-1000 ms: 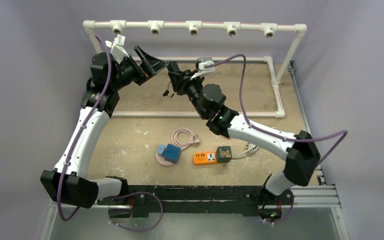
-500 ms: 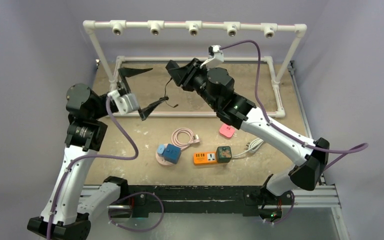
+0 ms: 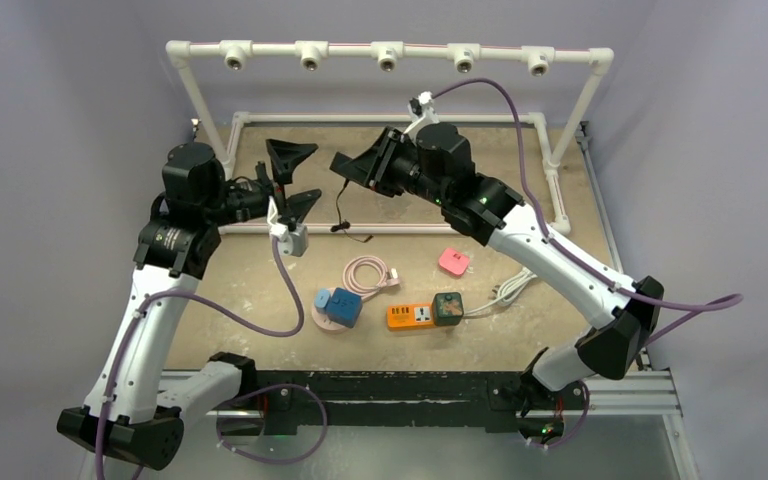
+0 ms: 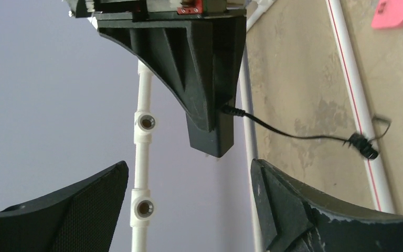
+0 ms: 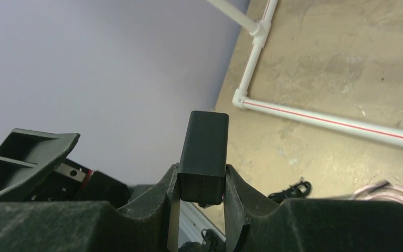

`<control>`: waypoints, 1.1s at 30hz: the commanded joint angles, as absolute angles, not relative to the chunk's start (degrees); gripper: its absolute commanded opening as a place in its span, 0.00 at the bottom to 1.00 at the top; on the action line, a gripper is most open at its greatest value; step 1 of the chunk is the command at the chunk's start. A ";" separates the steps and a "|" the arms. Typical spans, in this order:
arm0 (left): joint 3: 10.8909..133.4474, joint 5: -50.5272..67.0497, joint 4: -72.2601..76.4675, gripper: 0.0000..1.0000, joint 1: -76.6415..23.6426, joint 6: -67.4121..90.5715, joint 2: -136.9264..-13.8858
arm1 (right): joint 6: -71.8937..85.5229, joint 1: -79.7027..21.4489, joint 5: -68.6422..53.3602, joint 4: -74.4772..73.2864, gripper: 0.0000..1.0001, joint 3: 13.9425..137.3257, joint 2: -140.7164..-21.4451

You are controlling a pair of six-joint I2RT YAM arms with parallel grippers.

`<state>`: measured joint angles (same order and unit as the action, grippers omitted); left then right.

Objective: Insert the plug

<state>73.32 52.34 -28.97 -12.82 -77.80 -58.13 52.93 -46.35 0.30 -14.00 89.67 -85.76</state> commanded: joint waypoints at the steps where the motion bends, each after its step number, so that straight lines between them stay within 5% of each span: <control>1: 74.24 52.83 -35.05 0.82 -12.92 -94.57 -58.43 | 55.59 -46.23 -5.76 -15.55 0.00 91.67 -82.87; 10: 59.37 53.07 -16.84 0.77 -13.01 -97.19 -51.69 | 64.56 -44.89 -12.46 -9.43 0.00 89.57 -82.68; 19: 53.44 50.33 -0.97 0.49 -14.14 -93.01 -49.82 | 69.64 -44.56 -17.38 -5.16 0.00 88.57 -84.19; 29: 51.77 43.72 7.30 0.46 -19.92 -85.87 -49.63 | 72.20 -44.56 -18.96 -1.57 0.00 87.39 -84.99; 33: 52.22 41.34 8.02 0.37 -21.05 -82.89 -49.98 | 72.60 -44.56 -19.12 -0.82 0.00 86.59 -84.72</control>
<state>51.83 43.66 4.14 -19.68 -87.42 -50.11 71.13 -44.56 -17.65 -5.13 87.37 -85.12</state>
